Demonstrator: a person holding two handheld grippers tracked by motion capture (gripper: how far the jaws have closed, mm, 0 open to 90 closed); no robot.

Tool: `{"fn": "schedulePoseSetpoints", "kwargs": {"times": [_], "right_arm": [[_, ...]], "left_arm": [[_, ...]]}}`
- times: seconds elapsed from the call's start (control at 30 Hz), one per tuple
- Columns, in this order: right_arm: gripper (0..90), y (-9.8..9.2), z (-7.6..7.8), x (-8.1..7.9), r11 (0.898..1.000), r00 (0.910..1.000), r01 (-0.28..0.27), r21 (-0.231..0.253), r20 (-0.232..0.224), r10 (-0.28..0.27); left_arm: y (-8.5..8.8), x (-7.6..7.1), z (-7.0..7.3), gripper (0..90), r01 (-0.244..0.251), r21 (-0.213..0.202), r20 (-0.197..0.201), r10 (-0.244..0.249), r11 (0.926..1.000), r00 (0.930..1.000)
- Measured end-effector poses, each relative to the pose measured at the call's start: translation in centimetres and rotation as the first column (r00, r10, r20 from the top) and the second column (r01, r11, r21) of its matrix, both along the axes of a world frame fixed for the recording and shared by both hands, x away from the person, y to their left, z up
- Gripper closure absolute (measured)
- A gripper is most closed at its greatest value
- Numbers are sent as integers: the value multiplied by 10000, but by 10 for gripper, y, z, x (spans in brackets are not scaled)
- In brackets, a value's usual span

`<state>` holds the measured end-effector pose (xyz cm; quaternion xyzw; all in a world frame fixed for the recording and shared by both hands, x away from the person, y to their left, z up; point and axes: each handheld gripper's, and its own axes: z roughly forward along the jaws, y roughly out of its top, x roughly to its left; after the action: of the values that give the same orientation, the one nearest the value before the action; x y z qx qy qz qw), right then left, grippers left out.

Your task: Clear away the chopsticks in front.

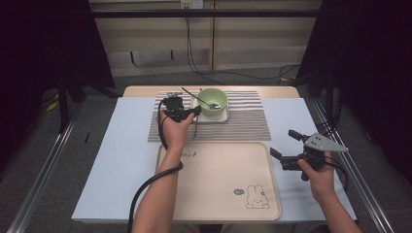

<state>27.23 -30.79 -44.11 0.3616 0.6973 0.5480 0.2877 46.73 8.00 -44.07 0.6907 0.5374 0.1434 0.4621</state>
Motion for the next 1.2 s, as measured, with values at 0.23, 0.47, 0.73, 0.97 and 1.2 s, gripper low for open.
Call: {"fn": "schedulePoseSetpoints", "kwargs": {"times": [0.23, 0.47, 0.73, 0.97, 1.2], "right_arm": [[17, 0, 0, 0, 10000, 10000, -4, 28, -12, 4], [17, 0, 0, 1, 10000, 10000, 1, 52, -16, -1], [17, 0, 0, 1, 10000, 10000, 9, 40, 15, -9], [17, 0, 0, 2, 10000, 10000, -4, 51, 9, 4], [17, 0, 0, 2, 10000, 10000, -21, -10, 11, 21]], "left_arm": [[-2, 9, -6, 438, -269, 328, -254, 277, 9991, 9993], [-6, 15, -11, 593, -88, 522, -625, 121, 9986, 9980], [-12, 21, -19, 678, -5, 480, -771, 42, 9988, 9970], [-16, 25, -26, 682, -85, 668, -1078, 157, 9977, 9940], [-18, 27, -30, 699, -158, 585, -1268, 231, 9982, 9917]]}}
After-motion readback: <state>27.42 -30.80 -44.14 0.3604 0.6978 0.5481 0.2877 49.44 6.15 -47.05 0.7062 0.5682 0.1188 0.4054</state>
